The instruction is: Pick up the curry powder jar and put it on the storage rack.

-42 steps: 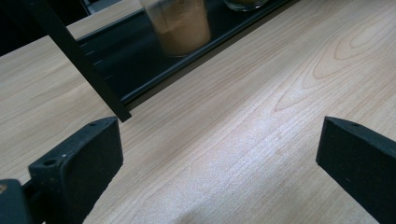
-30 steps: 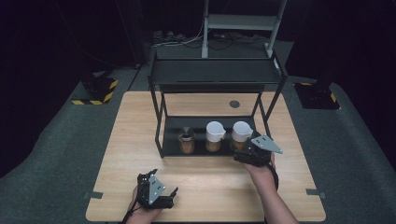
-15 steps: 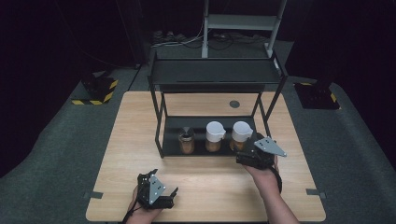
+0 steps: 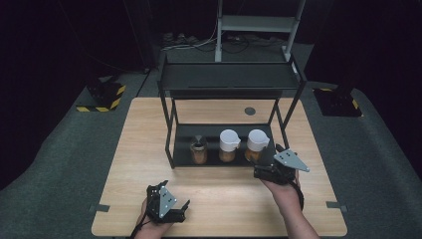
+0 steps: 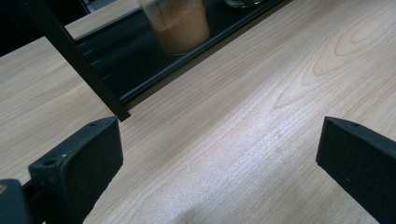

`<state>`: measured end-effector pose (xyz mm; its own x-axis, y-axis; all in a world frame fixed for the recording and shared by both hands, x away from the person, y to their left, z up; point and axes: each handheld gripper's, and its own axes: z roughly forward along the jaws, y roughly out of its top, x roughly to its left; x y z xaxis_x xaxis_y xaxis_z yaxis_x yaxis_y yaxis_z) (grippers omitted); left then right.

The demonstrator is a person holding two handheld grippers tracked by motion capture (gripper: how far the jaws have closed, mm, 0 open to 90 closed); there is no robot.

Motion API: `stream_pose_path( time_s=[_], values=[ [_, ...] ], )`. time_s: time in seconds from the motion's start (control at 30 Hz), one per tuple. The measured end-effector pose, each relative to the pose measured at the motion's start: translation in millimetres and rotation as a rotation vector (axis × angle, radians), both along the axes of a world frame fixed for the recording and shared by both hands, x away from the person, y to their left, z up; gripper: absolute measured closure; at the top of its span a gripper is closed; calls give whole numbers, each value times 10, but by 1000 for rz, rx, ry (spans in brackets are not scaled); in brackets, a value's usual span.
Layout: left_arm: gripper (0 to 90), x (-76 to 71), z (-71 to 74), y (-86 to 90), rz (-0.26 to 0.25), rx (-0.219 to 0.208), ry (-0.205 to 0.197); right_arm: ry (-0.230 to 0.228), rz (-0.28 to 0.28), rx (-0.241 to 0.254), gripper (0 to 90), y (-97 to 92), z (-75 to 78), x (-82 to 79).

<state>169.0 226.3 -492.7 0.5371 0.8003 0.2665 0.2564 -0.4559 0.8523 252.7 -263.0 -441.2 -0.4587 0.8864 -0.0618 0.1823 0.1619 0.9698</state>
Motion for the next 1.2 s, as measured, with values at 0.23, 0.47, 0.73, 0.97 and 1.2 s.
stream_pose_path(
  time_s=[0.23, 0.47, 0.73, 0.97, 1.2],
  values=[
    [7, 2, 0, 1, 2, -4, 2, 0, 1, -3, 0, -29, -22, -74],
    [7, 4, 2, 0, 3, -3, 3, 4, 1, -5, 0, -62, -59, -134],
    [7, 4, 1, -1, 3, -3, 3, 4, 5, -15, 0, -105, -102, -220],
    [7, 5, 1, 0, 4, -5, 4, 7, 9, -29, 0, -140, -163, -308],
    [7, 3, 1, 0, 3, -3, 2, 16, 12, -39, 0, -168, -239, -383]
  ],
)
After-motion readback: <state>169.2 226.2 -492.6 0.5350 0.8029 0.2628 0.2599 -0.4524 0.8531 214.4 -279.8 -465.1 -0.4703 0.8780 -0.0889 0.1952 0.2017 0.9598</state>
